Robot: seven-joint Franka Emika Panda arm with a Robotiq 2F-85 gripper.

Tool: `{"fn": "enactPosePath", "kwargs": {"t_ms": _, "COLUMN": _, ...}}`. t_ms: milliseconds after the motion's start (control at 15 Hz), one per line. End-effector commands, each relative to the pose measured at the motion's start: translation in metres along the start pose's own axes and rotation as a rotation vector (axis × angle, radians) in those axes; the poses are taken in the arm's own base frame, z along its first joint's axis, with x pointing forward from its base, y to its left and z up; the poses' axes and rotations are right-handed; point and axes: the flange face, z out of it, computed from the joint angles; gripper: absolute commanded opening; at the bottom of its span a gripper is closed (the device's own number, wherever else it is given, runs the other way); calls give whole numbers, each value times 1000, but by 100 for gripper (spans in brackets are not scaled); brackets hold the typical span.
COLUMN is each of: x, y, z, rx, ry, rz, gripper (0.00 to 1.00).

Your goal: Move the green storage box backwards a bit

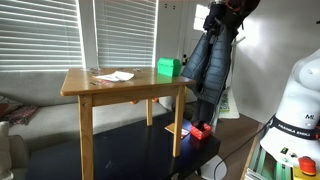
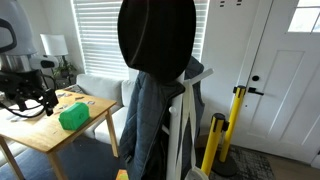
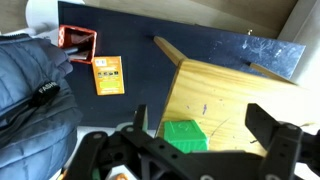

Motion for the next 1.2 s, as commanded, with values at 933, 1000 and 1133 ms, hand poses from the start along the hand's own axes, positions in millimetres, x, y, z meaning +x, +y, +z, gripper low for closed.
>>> {"fn": "enactPosePath", "kwargs": {"t_ms": 933, "x": 111, "y": 48, "z": 95, "rx": 103, "ry": 118, "rz": 241, "gripper": 4}}
{"fn": "enactPosePath", "kwargs": {"t_ms": 1000, "x": 113, "y": 50, "z": 98, "rx": 113, "ry": 115, "rz": 250, "gripper": 1}}
{"fn": "enactPosePath", "kwargs": {"t_ms": 1133, "x": 117, "y": 56, "z": 104, "rx": 128, "ry": 113, "rz": 270, "gripper": 0}}
